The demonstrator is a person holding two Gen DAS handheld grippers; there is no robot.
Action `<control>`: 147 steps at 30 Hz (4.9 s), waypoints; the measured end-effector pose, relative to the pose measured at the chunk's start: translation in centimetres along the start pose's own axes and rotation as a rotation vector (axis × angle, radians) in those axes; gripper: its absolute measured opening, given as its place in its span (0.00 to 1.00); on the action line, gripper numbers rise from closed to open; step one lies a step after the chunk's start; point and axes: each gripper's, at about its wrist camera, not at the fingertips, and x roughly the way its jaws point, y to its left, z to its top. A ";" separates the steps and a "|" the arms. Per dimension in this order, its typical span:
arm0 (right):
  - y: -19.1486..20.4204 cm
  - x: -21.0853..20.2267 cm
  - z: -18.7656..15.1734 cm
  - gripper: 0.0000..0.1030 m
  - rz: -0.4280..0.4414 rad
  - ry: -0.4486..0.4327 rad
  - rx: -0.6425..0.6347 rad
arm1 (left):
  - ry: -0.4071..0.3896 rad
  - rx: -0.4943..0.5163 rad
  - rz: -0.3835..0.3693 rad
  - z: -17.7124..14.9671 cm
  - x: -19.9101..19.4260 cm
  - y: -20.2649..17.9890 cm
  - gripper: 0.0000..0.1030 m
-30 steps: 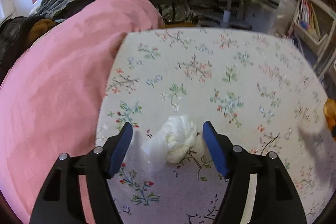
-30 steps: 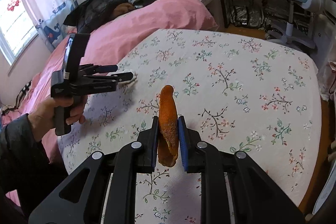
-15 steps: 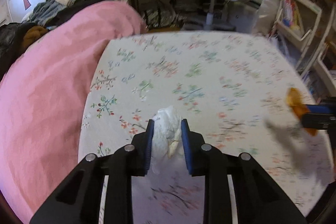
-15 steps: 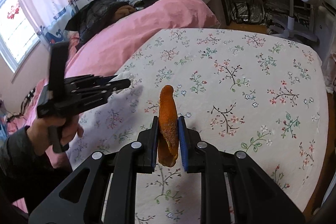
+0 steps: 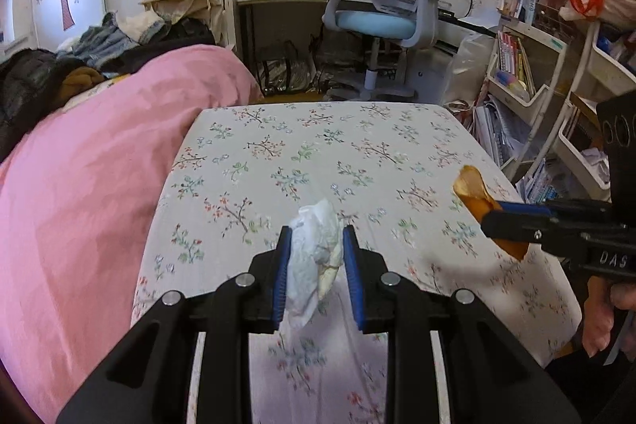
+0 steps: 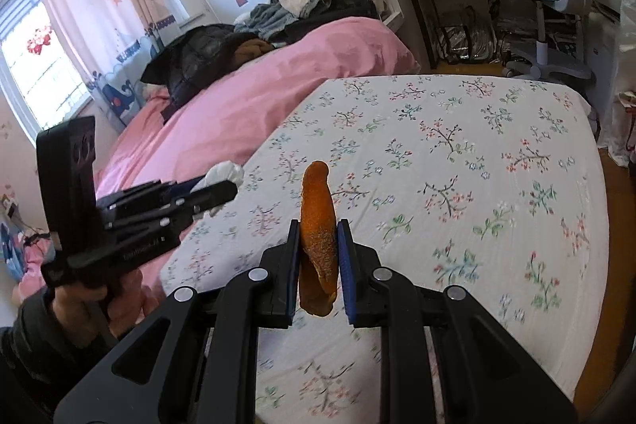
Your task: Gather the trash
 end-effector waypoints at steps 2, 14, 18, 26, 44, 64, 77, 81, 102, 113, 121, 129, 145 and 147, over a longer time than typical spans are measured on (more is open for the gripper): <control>0.7 -0.8 -0.9 0.17 0.004 -0.010 0.003 | -0.008 0.006 0.007 -0.7 -0.8 -0.4 0.25; 4.0 -4.5 -6.6 0.17 0.022 -0.045 0.031 | -0.034 0.038 0.022 -4.5 -4.1 -2.9 0.25; 4.8 -5.3 -8.6 0.17 0.025 -0.036 0.048 | -0.036 0.035 0.015 -5.5 -5.0 -3.3 0.25; 7.3 -6.2 -14.9 0.17 0.028 0.053 0.074 | -0.001 0.050 0.000 -9.3 -6.8 -4.5 0.25; 6.9 -7.7 -21.2 0.57 -0.195 0.110 0.228 | 0.429 -0.026 -0.080 -18.5 -4.4 -6.8 0.36; 11.9 -10.5 -18.8 0.87 -0.544 -0.202 -0.096 | -0.159 -0.125 0.242 -14.5 -12.5 -3.9 0.92; 11.6 -10.0 -18.7 0.89 -0.560 -0.198 -0.093 | -0.208 -0.109 0.301 -14.4 -13.1 -4.0 0.93; 11.6 -9.6 -18.7 0.89 -0.563 -0.194 -0.099 | -0.225 -0.108 0.301 -14.3 -13.4 -3.9 0.93; 11.8 -8.8 -18.9 0.91 -0.585 -0.191 -0.121 | -0.234 -0.122 0.300 -14.1 -13.6 -3.9 0.93; 11.9 -8.7 -19.1 0.91 -0.589 -0.184 -0.132 | -0.221 -0.119 0.301 -14.0 -13.4 -4.0 0.93; 12.0 -8.6 -19.1 0.91 -0.591 -0.180 -0.134 | -0.220 -0.118 0.300 -14.1 -13.4 -4.1 0.93; 12.0 -8.4 -19.2 0.91 -0.589 -0.175 -0.136 | -0.241 -0.128 0.289 -14.3 -13.5 -4.1 0.93; 10.1 -8.4 -17.2 0.93 -0.552 -0.156 -0.070 | -0.208 -0.103 0.257 -12.6 -12.5 -4.0 0.93; 9.0 -7.9 -15.5 0.93 -0.544 -0.138 -0.050 | -0.193 -0.100 0.239 -11.6 -11.8 -3.8 0.93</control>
